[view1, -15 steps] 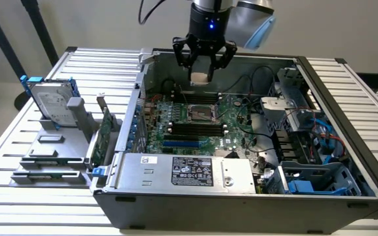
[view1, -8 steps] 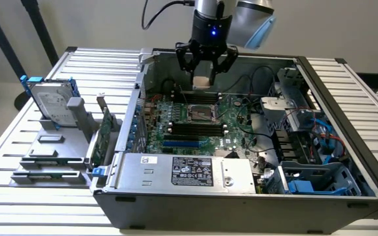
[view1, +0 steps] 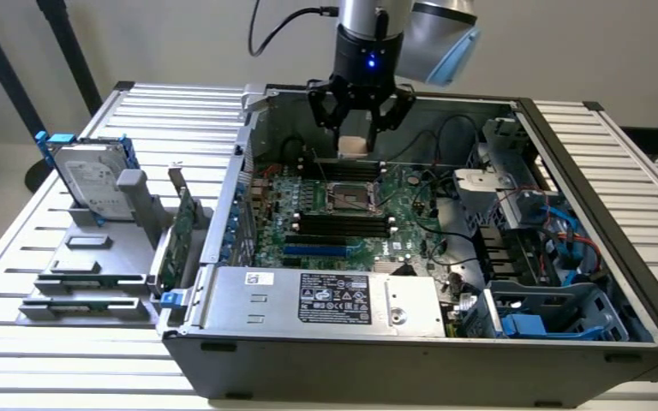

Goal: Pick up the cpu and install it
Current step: 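Pick up the cpu and move it towards the insertion slot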

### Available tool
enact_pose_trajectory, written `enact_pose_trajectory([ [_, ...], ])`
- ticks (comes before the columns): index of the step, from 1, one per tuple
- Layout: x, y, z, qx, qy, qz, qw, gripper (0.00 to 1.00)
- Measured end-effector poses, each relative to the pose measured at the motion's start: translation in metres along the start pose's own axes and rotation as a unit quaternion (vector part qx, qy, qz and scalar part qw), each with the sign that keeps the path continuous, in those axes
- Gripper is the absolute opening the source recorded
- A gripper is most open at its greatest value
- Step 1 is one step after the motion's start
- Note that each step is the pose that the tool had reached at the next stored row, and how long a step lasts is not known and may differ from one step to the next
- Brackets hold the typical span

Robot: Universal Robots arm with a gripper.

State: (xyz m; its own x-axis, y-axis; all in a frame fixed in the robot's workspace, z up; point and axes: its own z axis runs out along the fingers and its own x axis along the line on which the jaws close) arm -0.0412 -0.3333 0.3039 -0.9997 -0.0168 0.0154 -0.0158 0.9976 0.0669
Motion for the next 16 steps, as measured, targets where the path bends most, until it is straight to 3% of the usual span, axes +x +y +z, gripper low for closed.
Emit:
enact_pose_trajectory([
  [6, 0.000, -0.0005, 0.0071, -0.0009, -0.0044, 0.015, 0.9999, 0.55],
  [12, 0.000, -0.0008, 0.0125, -0.0032, -0.0107, 0.019, 0.9997, 0.55],
  [16, 0.000, -0.0010, 0.0153, -0.0045, -0.0113, 0.020, 0.9997, 0.55],
])
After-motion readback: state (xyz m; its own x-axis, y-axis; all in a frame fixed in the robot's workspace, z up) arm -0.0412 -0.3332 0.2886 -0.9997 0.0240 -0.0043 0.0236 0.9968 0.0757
